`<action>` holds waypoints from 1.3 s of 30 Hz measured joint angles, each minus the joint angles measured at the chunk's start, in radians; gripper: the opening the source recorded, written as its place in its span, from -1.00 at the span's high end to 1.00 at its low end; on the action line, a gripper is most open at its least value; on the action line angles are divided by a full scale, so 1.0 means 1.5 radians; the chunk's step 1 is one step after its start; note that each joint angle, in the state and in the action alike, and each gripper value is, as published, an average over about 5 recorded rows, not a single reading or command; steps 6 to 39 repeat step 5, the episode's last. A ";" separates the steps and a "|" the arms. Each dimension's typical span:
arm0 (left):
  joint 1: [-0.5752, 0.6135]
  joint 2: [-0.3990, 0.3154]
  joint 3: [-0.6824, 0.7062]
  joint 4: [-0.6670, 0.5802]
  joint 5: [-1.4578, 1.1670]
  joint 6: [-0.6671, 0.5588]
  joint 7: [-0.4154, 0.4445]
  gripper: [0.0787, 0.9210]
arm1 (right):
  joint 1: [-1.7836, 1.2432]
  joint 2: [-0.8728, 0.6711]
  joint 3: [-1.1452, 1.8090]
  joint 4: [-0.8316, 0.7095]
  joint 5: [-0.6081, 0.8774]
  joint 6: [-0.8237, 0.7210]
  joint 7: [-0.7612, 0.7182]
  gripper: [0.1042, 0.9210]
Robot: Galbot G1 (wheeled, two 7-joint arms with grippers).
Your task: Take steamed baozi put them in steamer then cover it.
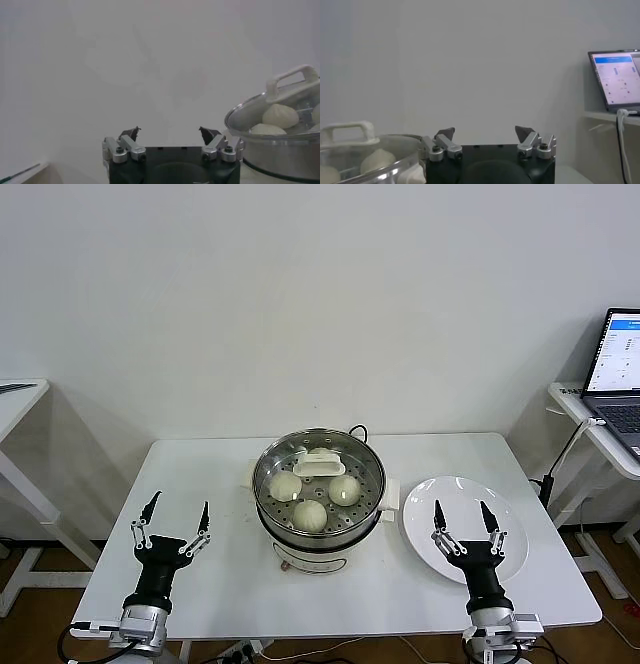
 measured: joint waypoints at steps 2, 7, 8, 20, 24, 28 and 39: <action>-0.001 -0.001 -0.001 0.001 0.000 -0.001 0.000 -0.77 | 0.000 0.000 0.000 -0.001 0.000 -0.001 0.000 -0.76; -0.001 -0.001 -0.002 0.001 0.000 -0.001 0.000 -0.77 | 0.000 0.000 0.000 -0.001 -0.001 -0.002 0.000 -0.76; -0.001 -0.001 -0.002 0.001 0.000 -0.001 0.000 -0.77 | 0.000 0.000 0.000 -0.001 -0.001 -0.002 0.000 -0.76; -0.001 -0.001 -0.002 0.001 0.000 -0.001 0.000 -0.77 | 0.000 0.000 0.000 -0.001 -0.001 -0.002 0.000 -0.76; -0.001 -0.001 -0.002 0.001 0.000 -0.001 0.000 -0.77 | 0.000 0.000 0.000 -0.001 -0.001 -0.002 0.000 -0.76; -0.001 -0.001 -0.002 0.001 0.000 -0.001 0.000 -0.77 | 0.000 0.000 0.000 -0.001 -0.001 -0.002 0.000 -0.76; -0.001 -0.001 -0.002 0.001 0.000 -0.001 0.000 -0.77 | 0.000 0.000 0.000 -0.001 -0.001 -0.002 0.000 -0.76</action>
